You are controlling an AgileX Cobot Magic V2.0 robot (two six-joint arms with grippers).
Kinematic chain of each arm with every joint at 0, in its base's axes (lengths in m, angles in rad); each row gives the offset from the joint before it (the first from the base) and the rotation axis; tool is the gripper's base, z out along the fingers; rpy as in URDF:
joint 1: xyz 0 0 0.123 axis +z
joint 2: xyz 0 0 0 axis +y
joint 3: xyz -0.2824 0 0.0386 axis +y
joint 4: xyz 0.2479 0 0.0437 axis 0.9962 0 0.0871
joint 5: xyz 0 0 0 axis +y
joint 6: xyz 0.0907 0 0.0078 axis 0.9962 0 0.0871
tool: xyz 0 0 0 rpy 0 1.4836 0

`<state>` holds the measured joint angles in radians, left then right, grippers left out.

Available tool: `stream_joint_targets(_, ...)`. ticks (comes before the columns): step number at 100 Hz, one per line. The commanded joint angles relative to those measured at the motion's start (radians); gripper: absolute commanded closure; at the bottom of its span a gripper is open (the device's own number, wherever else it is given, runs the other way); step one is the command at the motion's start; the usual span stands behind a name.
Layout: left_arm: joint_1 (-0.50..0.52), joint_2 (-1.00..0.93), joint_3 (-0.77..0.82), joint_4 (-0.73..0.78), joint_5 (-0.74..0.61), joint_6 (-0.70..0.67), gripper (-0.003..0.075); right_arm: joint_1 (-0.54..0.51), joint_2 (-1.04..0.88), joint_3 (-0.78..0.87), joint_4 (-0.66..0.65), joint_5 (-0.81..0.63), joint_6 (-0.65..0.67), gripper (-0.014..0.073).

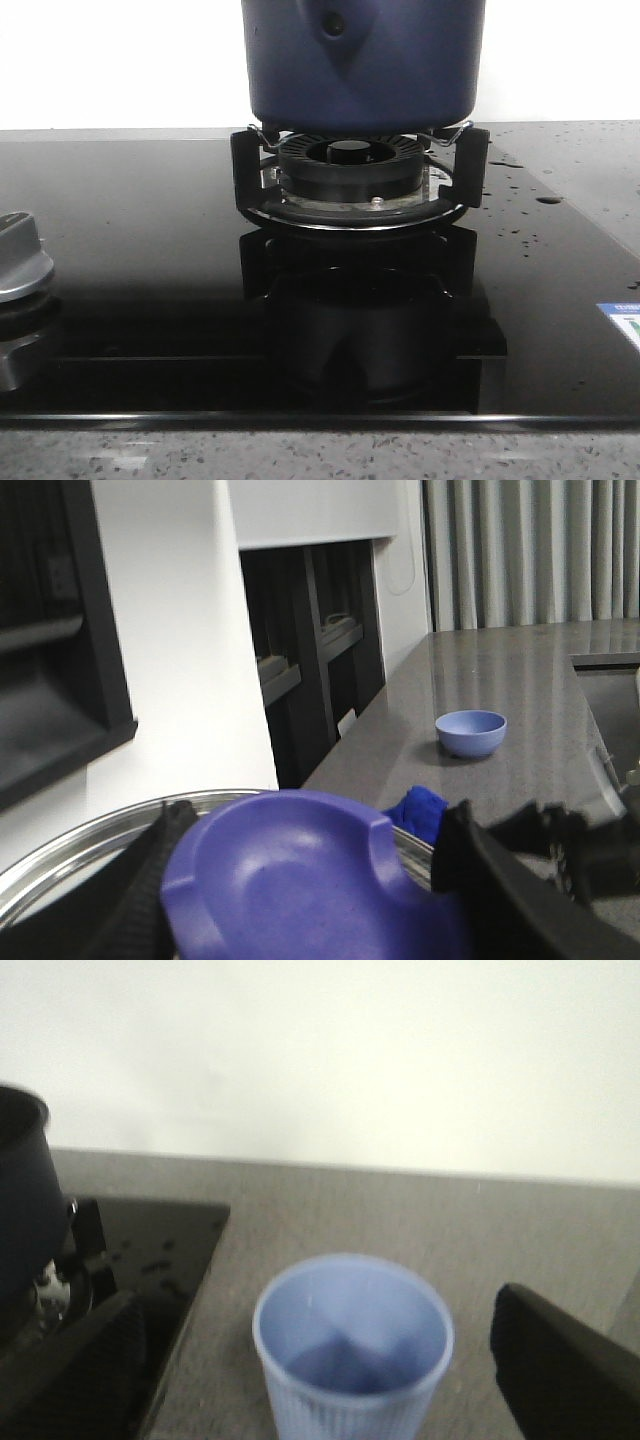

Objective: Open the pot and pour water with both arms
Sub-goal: 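Move the right gripper down over the light blue cup on the counter, then grasp the light blue cup with the right gripper and lift it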

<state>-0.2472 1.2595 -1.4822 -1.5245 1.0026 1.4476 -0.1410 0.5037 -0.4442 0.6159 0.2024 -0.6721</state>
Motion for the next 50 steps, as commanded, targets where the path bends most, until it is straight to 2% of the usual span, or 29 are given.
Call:
stream_joint_targets(1,0.003,-0.056,-0.033,-0.073,-0.026,-0.014,0.0499,-0.007,0.004,0.031,0.053,-0.114,-0.005,-0.0011)
stream_joint_targets(22,0.003,-0.06,-0.032,-0.071,-0.026,-0.015,0.0499,0.037,0.018,0.09,0.051,-0.149,-0.005,-0.0011)
stream_joint_targets(37,0.003,-0.058,-0.032,-0.075,-0.024,-0.017,0.0499,0.064,0.075,0.112,0.053,-0.31,-0.005,-0.0011)
stream_joint_targets(50,0.003,-0.058,-0.032,-0.075,-0.024,-0.033,0.0499,0.064,0.137,0.112,0.053,-0.337,-0.005,-0.0011)
